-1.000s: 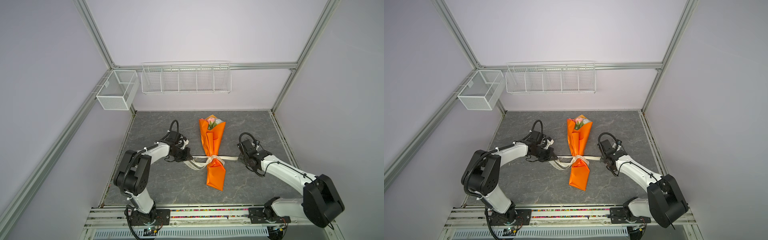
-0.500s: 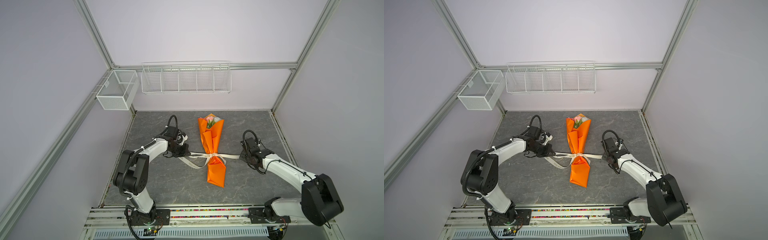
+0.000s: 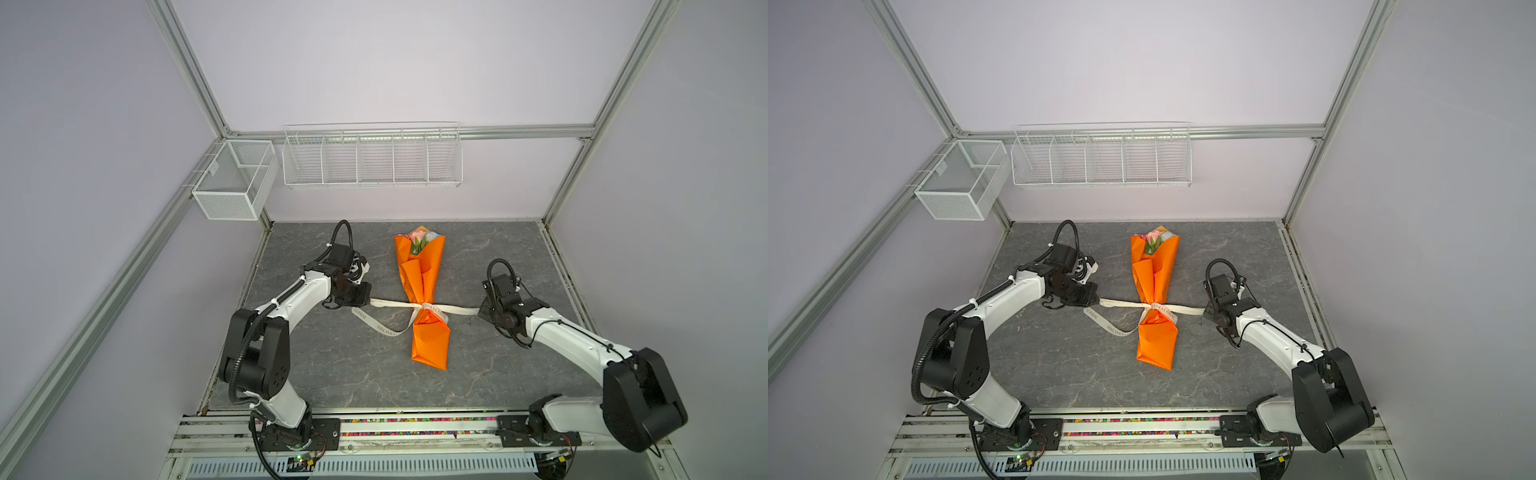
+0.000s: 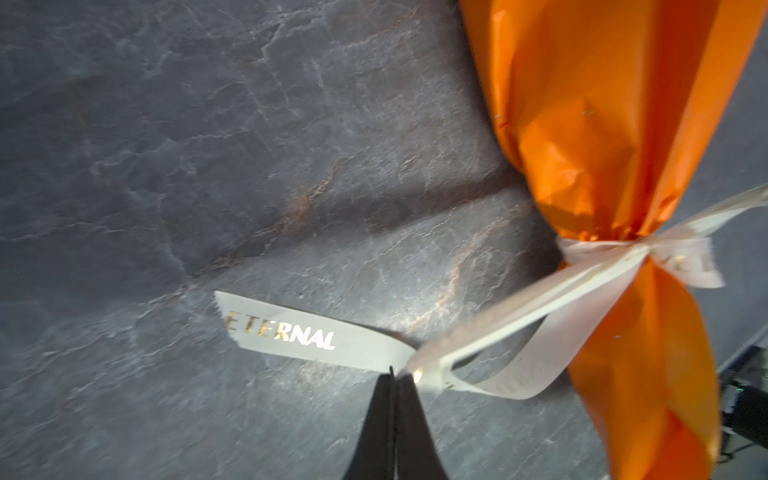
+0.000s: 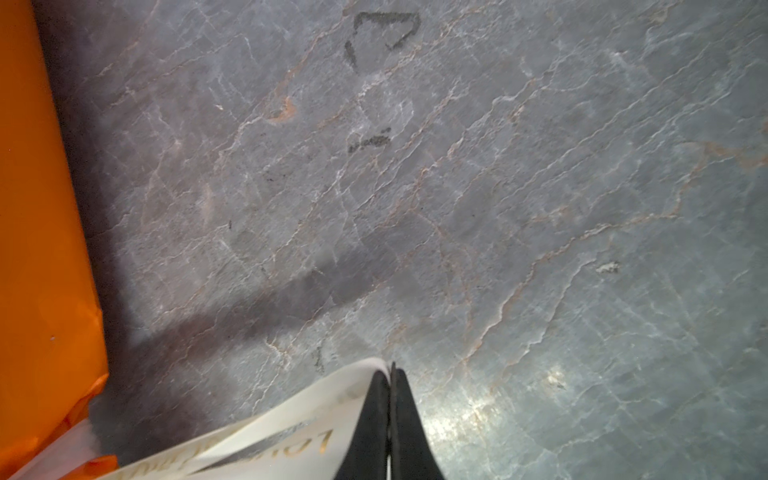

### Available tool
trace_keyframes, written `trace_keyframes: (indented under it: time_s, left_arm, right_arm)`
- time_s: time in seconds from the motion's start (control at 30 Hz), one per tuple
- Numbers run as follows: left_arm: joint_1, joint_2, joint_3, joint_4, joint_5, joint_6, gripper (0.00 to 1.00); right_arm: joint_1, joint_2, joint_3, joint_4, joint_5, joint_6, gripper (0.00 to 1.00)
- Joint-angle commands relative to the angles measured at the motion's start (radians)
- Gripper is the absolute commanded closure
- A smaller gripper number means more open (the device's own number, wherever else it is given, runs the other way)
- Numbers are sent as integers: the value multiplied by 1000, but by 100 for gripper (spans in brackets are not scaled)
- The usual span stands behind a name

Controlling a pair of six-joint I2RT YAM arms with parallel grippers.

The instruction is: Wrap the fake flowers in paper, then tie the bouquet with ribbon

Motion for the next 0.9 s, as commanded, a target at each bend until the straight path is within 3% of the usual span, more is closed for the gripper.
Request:
trace_keyframes:
  time_s: [0.0,0.13,0.33,0.47,0.63,0.87]
  left_arm:
    - [74,23,8,-103,-179,40,100]
    - [83,44,11,-100,-154,5,100]
    - [76,0,-25,44,111,-99,100]
    - [-25,-35,-64,216,235,-162,69]
    - [-223,86,18,215,113,-109,58]
    - [-301,209,52,258,70,-230,55]
  right_arm:
    - [-60,-19,-17,-98,145,-27,94]
    - [-67,-15,-15,-97,127,-29,94]
    - [-71,-10,-11,-28,8,-157,94]
    - [-78,-8,-1,-8,-58,-217,94]
    - [-81,27,27,10,-141,-257,94]
    - [-83,60,44,0,-158,-259,94]
